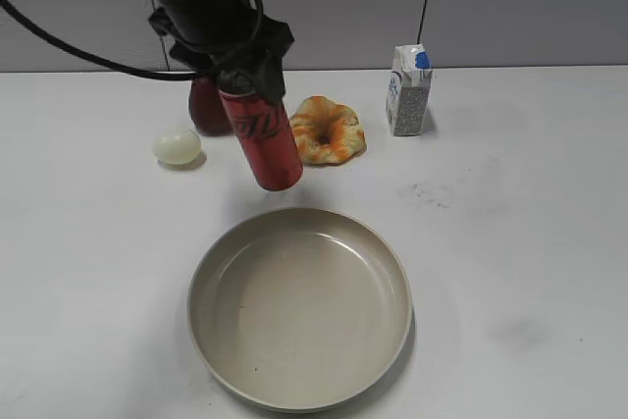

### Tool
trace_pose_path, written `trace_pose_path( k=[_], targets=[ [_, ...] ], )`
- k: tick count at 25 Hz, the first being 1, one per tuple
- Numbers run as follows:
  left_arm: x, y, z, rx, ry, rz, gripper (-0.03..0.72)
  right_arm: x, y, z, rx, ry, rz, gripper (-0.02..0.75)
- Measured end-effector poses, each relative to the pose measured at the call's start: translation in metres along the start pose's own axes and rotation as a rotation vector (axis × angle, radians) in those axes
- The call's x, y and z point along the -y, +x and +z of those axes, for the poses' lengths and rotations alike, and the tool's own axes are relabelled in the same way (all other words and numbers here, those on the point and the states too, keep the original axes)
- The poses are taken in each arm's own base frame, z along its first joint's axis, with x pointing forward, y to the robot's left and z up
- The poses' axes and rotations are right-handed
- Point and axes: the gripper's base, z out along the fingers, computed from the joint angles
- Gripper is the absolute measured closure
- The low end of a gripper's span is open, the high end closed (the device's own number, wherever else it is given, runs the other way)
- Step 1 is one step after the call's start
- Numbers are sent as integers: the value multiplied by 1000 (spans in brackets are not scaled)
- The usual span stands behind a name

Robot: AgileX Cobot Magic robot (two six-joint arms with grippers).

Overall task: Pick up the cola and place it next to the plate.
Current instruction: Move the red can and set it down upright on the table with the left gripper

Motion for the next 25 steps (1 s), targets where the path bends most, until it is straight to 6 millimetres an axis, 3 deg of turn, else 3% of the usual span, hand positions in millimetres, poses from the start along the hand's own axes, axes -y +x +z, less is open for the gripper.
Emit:
trace_pose_path(
  k=[7, 12, 15, 17, 22, 25],
  targets=[
    [5, -1, 28, -42, 25, 1, 185, 0, 0, 0, 0, 0, 0, 203],
    [5, -2, 27, -33, 24, 2, 157, 0, 0, 0, 0, 0, 0, 203],
    [7, -9, 20, 7, 23, 7, 63, 0, 0, 0, 0, 0, 0, 203],
    [8, -15, 14, 37, 22, 13, 39, 0, 0, 0, 0, 0, 0, 203],
    [14, -25, -9, 59, 32, 39, 31, 0, 0, 0, 0, 0, 0, 203],
    [16, -29, -34, 91, 19, 59, 34, 0, 0, 0, 0, 0, 0, 203]
  ],
)
